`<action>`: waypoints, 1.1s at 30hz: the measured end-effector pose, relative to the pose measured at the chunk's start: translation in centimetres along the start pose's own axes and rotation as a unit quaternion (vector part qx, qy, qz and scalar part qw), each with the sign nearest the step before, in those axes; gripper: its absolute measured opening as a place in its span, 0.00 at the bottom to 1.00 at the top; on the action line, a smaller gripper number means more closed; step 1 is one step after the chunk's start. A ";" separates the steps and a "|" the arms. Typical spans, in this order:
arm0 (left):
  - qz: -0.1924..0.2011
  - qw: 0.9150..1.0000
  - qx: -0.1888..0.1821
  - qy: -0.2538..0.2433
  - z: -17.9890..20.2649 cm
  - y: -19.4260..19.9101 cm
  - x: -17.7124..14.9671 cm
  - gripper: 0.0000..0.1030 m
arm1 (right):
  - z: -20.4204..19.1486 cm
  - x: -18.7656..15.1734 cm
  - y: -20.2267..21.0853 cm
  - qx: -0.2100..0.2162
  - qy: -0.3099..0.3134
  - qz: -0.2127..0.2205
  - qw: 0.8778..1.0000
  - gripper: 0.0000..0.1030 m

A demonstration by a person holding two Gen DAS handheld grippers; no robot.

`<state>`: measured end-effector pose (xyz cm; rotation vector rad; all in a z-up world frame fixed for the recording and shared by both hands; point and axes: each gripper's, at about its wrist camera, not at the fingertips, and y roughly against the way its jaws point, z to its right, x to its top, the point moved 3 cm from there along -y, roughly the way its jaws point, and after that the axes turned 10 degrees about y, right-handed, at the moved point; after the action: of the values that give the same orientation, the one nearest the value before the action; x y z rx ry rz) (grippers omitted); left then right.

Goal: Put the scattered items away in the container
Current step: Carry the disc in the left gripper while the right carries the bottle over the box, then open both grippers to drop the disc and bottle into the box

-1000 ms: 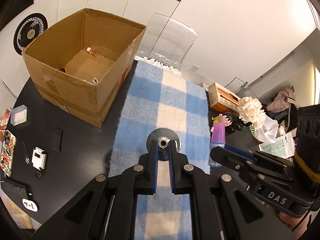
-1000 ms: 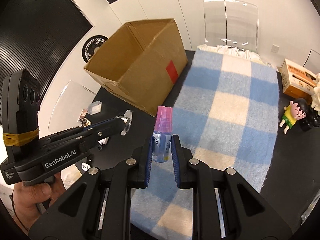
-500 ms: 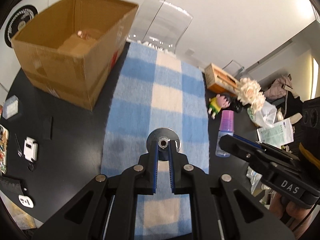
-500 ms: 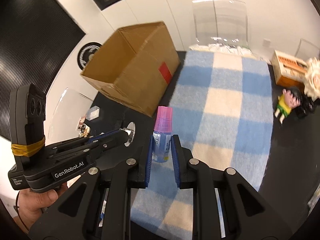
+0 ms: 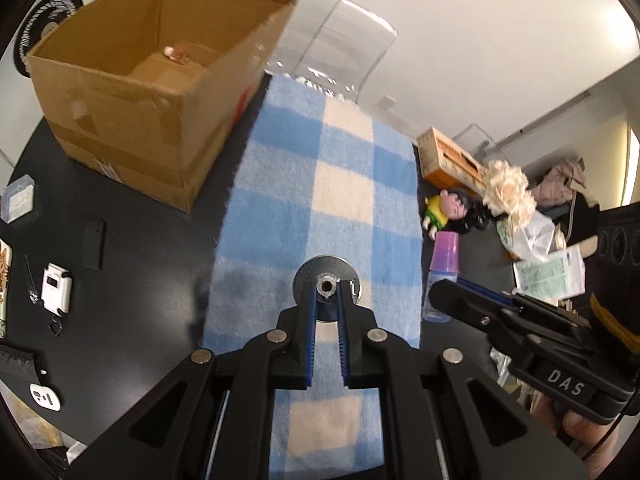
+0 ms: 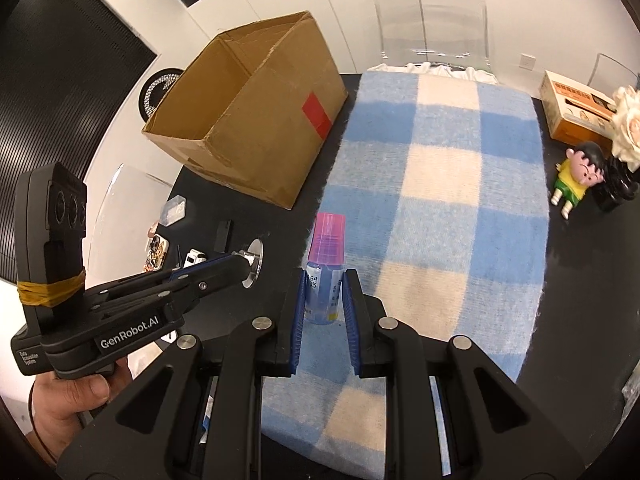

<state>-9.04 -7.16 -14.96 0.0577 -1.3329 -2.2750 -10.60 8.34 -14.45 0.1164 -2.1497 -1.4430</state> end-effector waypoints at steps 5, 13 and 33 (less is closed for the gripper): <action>0.058 0.998 0.002 0.013 -1.9 3.0 5.1 0.09 | -2.5 4.4 -1.7 0.018 0.034 0.004 0.999 0.18; 0.114 0.991 0.021 0.065 -8.1 6.3 13.9 0.09 | -8.1 14.0 -5.8 0.051 0.098 0.009 0.994 0.18; 0.095 0.989 0.076 0.085 -15.0 3.2 26.7 0.09 | -14.8 26.7 -17.8 0.029 0.179 -0.054 0.982 0.19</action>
<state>-26.93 -32.25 -14.52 0.1656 -1.3586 -1.9622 -30.07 -21.09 -15.63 0.4843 -1.9119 -1.3021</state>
